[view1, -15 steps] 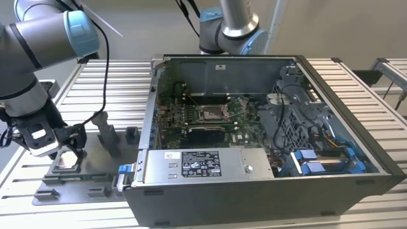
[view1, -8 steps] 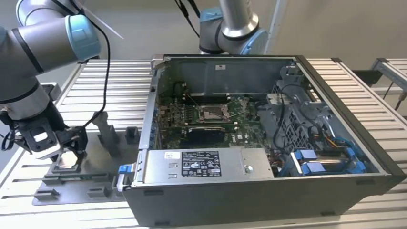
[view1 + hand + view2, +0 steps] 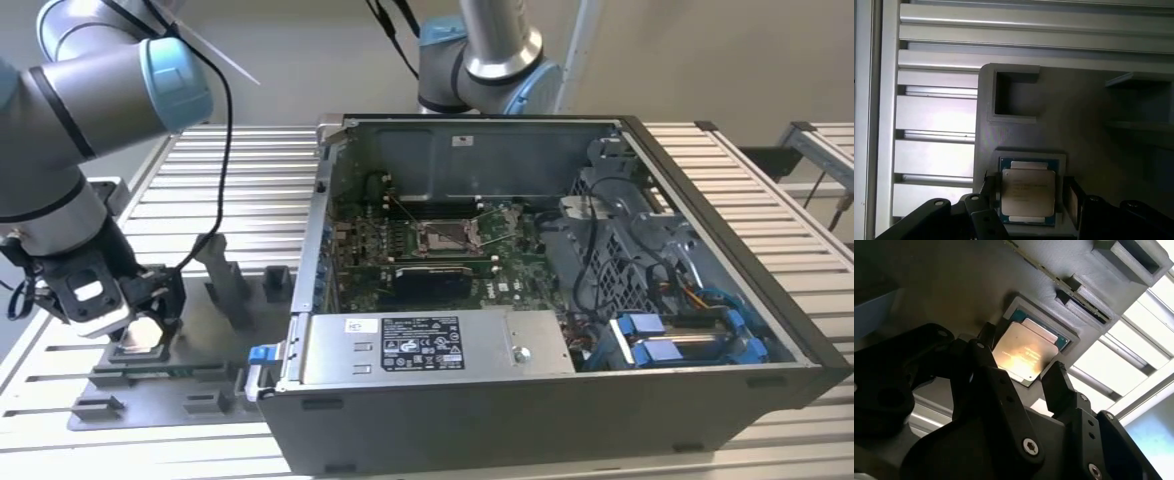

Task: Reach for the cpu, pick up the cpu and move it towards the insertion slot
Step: 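Pick up the cpu and move it towards the insertion slot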

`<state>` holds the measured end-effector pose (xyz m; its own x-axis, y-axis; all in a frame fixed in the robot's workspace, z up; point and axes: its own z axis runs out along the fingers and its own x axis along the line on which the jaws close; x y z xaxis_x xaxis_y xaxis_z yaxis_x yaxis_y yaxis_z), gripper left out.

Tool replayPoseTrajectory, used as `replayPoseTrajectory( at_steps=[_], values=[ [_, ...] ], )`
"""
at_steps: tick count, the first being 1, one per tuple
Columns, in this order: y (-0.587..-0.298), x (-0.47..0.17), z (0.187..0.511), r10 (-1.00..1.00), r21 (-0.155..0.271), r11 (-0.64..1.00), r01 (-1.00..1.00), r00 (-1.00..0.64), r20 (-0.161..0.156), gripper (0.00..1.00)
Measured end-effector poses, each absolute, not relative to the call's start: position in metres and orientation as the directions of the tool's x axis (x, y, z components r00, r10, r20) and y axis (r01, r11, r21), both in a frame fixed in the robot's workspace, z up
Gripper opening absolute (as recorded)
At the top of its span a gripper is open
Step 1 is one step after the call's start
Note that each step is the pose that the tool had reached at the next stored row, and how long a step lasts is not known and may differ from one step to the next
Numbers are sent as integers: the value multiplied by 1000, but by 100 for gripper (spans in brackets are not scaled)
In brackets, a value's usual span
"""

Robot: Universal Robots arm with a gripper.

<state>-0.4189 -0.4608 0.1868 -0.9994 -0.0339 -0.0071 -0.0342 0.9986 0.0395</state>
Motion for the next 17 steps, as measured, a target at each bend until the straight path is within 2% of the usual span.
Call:
replayPoseTrajectory(
  at_steps=[17],
  values=[
    [-461, -420, 185, -34, 40, 999, -34, -999, -7, 100]
  ],
)
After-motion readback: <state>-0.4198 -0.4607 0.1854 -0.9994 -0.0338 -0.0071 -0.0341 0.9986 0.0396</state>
